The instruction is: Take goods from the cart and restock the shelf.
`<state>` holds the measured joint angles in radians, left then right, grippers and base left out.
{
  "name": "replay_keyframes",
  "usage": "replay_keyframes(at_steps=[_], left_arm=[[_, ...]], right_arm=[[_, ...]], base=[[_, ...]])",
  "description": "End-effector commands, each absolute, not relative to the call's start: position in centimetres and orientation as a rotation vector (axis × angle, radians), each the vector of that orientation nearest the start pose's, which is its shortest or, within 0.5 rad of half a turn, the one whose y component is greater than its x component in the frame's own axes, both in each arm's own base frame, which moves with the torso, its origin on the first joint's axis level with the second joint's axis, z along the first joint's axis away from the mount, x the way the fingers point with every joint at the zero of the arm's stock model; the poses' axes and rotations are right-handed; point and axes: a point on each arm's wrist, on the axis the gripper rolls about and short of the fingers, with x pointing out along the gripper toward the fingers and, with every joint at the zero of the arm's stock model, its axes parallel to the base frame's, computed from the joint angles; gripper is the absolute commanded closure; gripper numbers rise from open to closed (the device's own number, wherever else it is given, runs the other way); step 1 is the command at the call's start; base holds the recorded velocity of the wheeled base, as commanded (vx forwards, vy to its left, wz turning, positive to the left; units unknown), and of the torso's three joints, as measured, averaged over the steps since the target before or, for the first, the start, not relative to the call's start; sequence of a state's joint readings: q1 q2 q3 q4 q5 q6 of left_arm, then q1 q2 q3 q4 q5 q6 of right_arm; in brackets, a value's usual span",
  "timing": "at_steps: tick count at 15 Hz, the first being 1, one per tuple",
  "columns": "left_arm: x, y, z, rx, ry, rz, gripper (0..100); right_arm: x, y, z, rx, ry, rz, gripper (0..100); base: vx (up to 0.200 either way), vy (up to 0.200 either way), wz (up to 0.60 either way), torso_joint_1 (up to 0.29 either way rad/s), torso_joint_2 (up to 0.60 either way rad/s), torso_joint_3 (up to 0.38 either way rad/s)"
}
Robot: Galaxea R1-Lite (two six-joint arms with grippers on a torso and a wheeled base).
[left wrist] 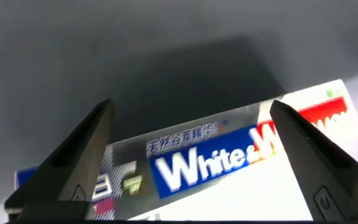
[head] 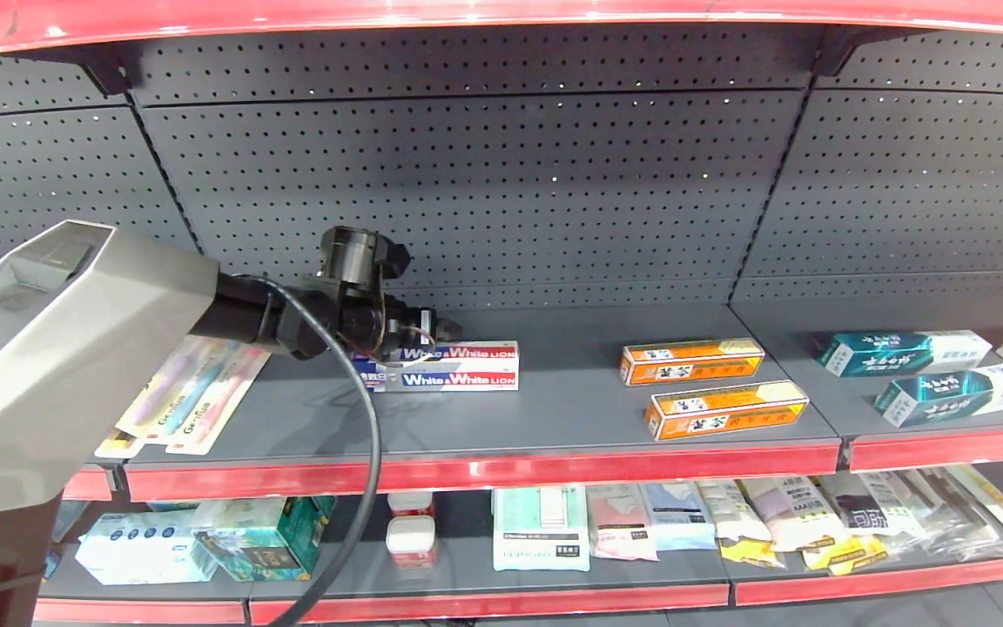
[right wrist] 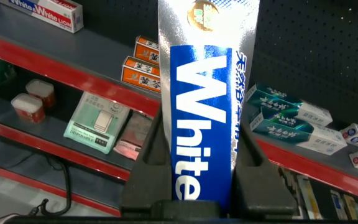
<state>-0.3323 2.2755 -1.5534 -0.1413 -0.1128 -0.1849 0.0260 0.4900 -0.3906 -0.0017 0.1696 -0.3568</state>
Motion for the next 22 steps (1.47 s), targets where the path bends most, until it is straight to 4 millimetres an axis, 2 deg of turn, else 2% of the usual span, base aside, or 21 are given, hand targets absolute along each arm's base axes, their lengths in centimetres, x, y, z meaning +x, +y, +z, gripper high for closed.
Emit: replay_keyframes(at_steps=[1,5,8,10,22], left_arm=[[43.9,-15.8,11.2,-0.112,0.612,-0.384,0],[44.3,-16.0,9.8,-0.106,0.639,-0.383,0],[45.6,-16.3,8.4,-0.094,0.630,-0.338,0],[46.3,-16.8,8.7,-0.094,0.603,-0.332,0],[45.5,-17.2,8.4,-0.084,0.682,-0.357,0]], right_arm=[[1.8,0.4,18.9,-0.349,0.062,0.212,100],[1.7,0.4,18.8,-0.349,0.057,0.211,100],[1.7,0.4,18.7,-0.349,0.059,0.211,100],[1.6,0.4,18.4,-0.347,0.067,0.212,100],[1.5,0.4,17.8,-0.347,0.073,0.213,100]], base=[[0.000,0.000,0.00,0.000,0.00,0.000],[0.000,0.000,0.00,0.000,0.00,0.000],[0.000,0.000,0.00,0.000,0.00,0.000],[0.000,0.000,0.00,0.000,0.00,0.000],[0.000,0.000,0.00,0.000,0.00,0.000]])
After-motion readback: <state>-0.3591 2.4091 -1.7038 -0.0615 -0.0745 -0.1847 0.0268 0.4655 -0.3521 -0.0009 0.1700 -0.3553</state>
